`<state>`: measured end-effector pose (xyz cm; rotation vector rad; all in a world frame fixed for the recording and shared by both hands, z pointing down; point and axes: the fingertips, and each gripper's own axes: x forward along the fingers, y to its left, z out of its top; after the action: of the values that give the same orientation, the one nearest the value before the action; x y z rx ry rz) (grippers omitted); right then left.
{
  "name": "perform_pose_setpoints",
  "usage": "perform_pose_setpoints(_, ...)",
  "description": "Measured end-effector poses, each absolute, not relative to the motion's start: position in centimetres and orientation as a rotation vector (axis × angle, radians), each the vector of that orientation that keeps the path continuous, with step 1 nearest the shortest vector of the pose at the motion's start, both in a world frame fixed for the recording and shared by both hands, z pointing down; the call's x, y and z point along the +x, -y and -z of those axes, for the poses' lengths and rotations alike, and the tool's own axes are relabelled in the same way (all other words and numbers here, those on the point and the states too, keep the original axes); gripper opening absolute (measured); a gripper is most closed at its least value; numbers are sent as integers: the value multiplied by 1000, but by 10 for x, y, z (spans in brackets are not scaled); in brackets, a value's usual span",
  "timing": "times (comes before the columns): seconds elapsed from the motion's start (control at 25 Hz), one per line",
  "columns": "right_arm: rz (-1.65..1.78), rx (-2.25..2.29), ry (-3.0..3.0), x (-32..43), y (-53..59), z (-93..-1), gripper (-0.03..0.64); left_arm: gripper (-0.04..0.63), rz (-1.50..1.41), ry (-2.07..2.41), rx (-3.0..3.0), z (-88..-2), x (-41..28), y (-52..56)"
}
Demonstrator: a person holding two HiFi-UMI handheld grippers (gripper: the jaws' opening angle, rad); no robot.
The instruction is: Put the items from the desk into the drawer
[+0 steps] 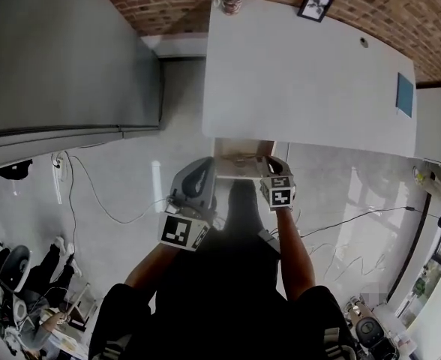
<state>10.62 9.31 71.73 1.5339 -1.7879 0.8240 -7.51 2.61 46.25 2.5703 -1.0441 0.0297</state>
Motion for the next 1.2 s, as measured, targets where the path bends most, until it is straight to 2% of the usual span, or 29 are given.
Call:
perform_pose_setpoints(0.36,-607,1950,2009,132,-58,-519,2,2,38,1017,2643,-410,-60,-28)
perform_pose_setpoints(0.56,-428,2086,2083,132,-69,-441,2,2,69,1000,2687,-389,-48,-30)
perform_pose_setpoints(1.2,-316,2122,2122,126,-96,-401,0,2,71,977,2699,-378,-24,-38)
